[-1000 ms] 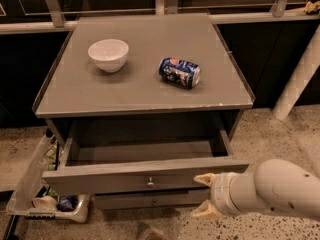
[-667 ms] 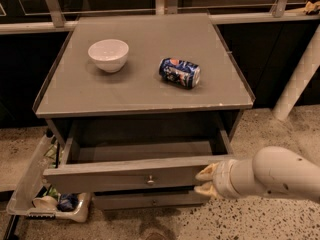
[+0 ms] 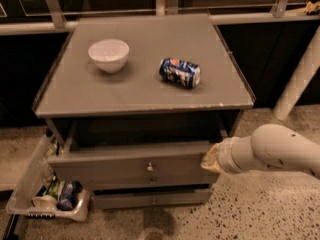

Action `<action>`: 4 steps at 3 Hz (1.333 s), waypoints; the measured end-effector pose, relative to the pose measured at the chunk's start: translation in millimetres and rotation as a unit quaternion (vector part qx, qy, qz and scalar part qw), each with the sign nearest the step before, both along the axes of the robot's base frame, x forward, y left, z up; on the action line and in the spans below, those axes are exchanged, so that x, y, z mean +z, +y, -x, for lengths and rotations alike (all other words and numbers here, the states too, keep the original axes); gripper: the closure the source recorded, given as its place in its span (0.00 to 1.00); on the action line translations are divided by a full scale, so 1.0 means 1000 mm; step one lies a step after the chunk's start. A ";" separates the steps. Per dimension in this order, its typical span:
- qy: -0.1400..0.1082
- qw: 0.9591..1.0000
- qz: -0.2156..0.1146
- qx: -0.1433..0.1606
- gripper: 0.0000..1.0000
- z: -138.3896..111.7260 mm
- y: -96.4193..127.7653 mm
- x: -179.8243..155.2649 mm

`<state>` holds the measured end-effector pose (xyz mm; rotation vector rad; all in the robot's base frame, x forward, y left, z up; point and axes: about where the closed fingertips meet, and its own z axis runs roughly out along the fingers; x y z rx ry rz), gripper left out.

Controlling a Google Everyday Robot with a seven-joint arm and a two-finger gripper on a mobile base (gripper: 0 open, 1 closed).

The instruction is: Close top drawer

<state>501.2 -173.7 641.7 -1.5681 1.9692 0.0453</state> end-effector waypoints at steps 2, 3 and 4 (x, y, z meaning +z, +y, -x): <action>0.000 1.000 0.000 0.000 0.59 0.002 0.000 0.000; 0.000 1.000 0.000 0.000 0.36 0.002 0.000 0.000; 0.000 1.000 0.000 0.000 0.13 0.002 0.000 0.000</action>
Offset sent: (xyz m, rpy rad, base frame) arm -0.0021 0.0001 0.0000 0.0000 0.0000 0.0000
